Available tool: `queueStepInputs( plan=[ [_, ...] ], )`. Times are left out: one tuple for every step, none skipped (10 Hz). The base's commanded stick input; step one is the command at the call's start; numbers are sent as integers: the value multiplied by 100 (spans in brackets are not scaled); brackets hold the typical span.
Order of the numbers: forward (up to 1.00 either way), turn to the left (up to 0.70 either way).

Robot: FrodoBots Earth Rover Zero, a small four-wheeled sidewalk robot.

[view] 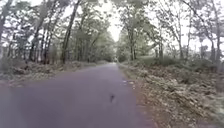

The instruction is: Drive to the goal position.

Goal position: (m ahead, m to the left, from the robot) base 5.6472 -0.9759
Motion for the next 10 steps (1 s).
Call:
queueStepInputs(
  plan=[
    [70, 1],
    [70, 2],
    [70, 3],
    [70, 5],
    [70, 6],
    [70, 7],
    [70, 8],
    [70, 7],
    [70, 5],
    [70, 4]
  ],
)
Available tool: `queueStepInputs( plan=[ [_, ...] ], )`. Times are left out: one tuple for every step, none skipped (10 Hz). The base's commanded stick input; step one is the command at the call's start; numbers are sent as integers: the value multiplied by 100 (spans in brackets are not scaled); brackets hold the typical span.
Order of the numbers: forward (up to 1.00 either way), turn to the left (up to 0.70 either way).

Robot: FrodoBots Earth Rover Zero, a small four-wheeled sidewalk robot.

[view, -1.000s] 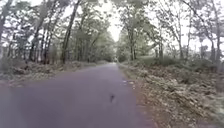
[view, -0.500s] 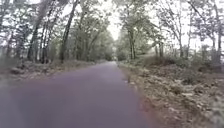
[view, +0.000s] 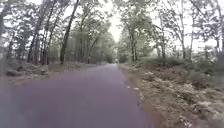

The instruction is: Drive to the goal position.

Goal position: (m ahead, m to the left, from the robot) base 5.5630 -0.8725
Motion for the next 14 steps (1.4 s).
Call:
queueStepInputs(
  plan=[
    [70, 3],
    [70, 2],
    [70, 1],
    [70, 0],
    [70, 0],
    [70, 0],
    [70, 0],
    [70, 0],
    [70, 0],
    [70, 0],
    [70, 0],
    [70, 0],
    [70, 0],
    [70, 0]
  ],
)
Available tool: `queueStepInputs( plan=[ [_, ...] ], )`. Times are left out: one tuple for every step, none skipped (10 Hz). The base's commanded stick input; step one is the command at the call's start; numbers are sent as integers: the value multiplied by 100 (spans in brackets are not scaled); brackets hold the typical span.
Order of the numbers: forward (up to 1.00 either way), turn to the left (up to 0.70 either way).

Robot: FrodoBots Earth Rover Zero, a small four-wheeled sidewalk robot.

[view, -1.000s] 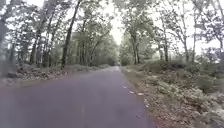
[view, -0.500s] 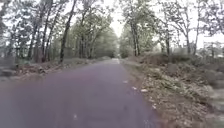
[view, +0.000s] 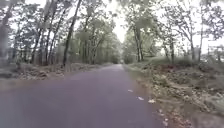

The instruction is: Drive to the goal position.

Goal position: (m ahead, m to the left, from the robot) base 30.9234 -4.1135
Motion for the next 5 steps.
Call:
queueStepInputs(
  plan=[
    [70, 0],
    [70, 0],
    [70, 0],
    [70, 0],
    [70, 0]
  ],
)
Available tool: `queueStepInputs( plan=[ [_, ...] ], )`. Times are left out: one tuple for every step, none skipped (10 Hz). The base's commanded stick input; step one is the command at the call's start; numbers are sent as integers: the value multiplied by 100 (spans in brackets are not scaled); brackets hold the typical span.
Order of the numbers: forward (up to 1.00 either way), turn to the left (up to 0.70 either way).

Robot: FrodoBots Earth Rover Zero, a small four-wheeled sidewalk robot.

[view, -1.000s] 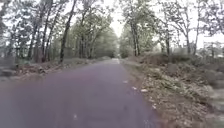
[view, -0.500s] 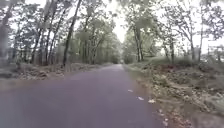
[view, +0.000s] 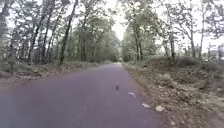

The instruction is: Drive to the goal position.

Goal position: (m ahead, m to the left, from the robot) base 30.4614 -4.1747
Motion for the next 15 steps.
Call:
queueStepInputs(
  plan=[
    [70, 0],
    [70, 0],
    [70, 0],
    [70, 0],
    [70, 0],
    [70, 0],
    [70, 0],
    [70, 0],
    [70, 0],
    [70, 0],
    [70, 0],
    [70, 0],
    [70, 0],
    [70, 0],
    [70, 0]
  ],
)
